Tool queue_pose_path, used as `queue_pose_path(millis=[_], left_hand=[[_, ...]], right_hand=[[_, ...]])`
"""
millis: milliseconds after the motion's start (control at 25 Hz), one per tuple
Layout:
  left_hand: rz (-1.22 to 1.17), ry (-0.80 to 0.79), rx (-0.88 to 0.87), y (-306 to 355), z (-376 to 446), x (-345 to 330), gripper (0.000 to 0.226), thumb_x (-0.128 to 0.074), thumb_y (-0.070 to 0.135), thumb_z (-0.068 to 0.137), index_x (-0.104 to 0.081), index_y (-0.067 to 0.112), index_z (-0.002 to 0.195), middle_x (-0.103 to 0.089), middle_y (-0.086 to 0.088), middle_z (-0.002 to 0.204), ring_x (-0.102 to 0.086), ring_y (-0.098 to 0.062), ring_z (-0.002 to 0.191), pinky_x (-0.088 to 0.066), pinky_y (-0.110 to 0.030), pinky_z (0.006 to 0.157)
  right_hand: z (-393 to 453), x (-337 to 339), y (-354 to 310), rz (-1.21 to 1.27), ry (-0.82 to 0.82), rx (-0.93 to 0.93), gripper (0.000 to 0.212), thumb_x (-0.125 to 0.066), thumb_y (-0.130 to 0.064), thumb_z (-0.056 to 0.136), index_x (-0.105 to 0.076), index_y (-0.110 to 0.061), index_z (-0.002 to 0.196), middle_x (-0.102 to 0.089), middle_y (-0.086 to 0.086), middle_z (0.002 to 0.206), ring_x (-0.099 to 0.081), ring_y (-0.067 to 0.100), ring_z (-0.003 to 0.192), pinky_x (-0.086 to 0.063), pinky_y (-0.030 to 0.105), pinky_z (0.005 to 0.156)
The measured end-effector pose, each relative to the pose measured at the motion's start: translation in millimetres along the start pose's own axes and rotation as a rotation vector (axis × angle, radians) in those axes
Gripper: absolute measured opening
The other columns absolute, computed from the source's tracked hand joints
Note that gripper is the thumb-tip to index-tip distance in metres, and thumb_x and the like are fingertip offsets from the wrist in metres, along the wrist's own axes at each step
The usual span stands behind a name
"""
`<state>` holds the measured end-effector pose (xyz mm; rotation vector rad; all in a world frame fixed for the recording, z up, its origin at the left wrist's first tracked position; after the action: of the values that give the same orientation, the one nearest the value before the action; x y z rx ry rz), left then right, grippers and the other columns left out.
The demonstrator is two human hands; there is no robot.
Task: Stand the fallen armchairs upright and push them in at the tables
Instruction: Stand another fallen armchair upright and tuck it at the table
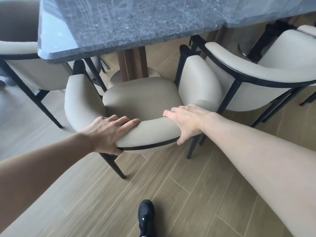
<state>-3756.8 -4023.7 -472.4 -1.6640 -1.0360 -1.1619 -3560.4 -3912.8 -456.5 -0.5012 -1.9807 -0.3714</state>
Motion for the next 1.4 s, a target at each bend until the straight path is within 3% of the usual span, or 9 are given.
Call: queue_pose_path(millis=[120, 400, 640, 920, 1200, 1400], left_hand=[[-0.001, -0.024, 0.008, -4, 19, 2, 0.112, -0.057, 0.077, 0.067, -0.004, 0.036, 0.157, -0.047, 0.016, 0.13, -0.053, -0.016, 0.107, -0.053, -0.031, 0.068], [-0.064, -0.032, -0.007, -15, 54, 8, 0.111, -0.064, 0.071, 0.067, -0.016, 0.032, 0.159, -0.05, 0.014, 0.134, -0.054, -0.019, 0.108, -0.053, -0.031, 0.073], [-0.105, 0.084, -0.025, -17, 77, 17, 0.106, -0.072, 0.065, 0.059, -0.039, 0.025, 0.151, -0.06, 0.008, 0.117, -0.061, -0.024, 0.093, -0.051, -0.031, 0.061], [-0.243, 0.124, -0.053, -13, 76, 20, 0.1, -0.061, 0.068, 0.062, -0.04, 0.019, 0.146, -0.063, 0.0, 0.124, -0.065, -0.026, 0.099, -0.058, -0.039, 0.085], [-0.321, 0.059, 0.08, -12, 74, 16, 0.101, -0.063, 0.076, 0.059, -0.041, 0.029, 0.147, -0.066, 0.004, 0.124, -0.064, -0.028, 0.1, -0.057, -0.042, 0.083], [-0.394, -0.022, 0.249, -6, 83, 21, 0.092, -0.056, 0.084, 0.049, -0.049, 0.035, 0.126, -0.065, 0.008, 0.105, -0.062, -0.023, 0.096, -0.051, -0.036, 0.082]], right_hand=[[9, 2, 19, -0.007, -0.013, -0.019, 0.09, -0.082, -0.059, 0.056, -0.04, -0.025, 0.128, -0.055, -0.001, 0.108, -0.059, 0.025, 0.104, -0.049, 0.045, 0.088], [29, 9, 54, -0.031, -0.031, -0.002, 0.089, -0.08, -0.061, 0.055, -0.04, -0.026, 0.126, -0.054, -0.003, 0.106, -0.057, 0.024, 0.102, -0.05, 0.046, 0.086], [41, 13, 81, -0.043, -0.028, 0.002, 0.09, -0.076, -0.066, 0.056, -0.039, -0.027, 0.128, -0.054, -0.004, 0.107, -0.056, 0.022, 0.102, -0.047, 0.045, 0.089], [39, 8, 79, -0.064, -0.004, 0.005, 0.088, -0.072, -0.065, 0.058, -0.038, -0.026, 0.13, -0.053, -0.003, 0.111, -0.055, 0.024, 0.104, -0.043, 0.047, 0.093], [38, 5, 77, -0.042, 0.031, 0.019, 0.089, -0.074, -0.067, 0.057, -0.039, -0.026, 0.128, -0.055, -0.003, 0.111, -0.055, 0.024, 0.105, -0.042, 0.046, 0.094], [36, 8, 74, -0.024, 0.013, -0.038, 0.091, -0.078, -0.063, 0.057, -0.038, -0.027, 0.13, -0.055, -0.002, 0.114, -0.052, 0.025, 0.11, -0.038, 0.048, 0.101]])
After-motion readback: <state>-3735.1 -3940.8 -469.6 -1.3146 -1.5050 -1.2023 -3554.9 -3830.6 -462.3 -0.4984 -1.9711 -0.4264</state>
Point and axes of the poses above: each hand's wrist, its own z-axis towards the middle knuckle, its own x-axis out of the back of the hand, y = z × x, the point moved 6 cm from there along z, towards the middle knuckle
